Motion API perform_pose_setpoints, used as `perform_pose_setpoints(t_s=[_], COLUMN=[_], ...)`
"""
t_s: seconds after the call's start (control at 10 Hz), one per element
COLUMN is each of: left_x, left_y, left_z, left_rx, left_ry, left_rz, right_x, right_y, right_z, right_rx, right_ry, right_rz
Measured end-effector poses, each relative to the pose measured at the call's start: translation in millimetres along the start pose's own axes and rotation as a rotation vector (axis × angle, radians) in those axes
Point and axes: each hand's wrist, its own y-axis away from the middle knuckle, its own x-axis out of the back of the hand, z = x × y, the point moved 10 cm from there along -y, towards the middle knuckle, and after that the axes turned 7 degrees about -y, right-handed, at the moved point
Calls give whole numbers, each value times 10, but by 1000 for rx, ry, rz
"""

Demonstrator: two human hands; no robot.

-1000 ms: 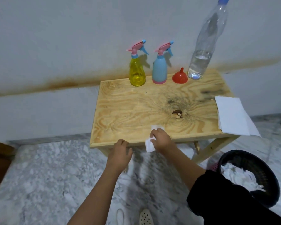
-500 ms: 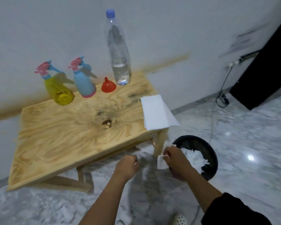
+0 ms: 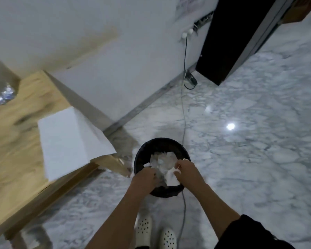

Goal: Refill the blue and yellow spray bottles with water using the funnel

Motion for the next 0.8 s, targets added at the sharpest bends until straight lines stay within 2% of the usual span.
perform_pose_setpoints(t_s=[0.4, 0.6, 0.8], left_x=[-428, -341, -184], left_y=[-1105, -1080, -799], left_z=[-250, -236, -152], left_rx=[-19, -50, -44], left_ry=[-81, -134, -99], left_rz=[-29, -21, -27], right_x=[-572, -554, -452], right_y=[-778, -722, -421], right_z=[617, 539, 462], right_rx=[-85, -87, -170], right_ry=[-63, -63, -84], right_rz=[9, 17, -29])
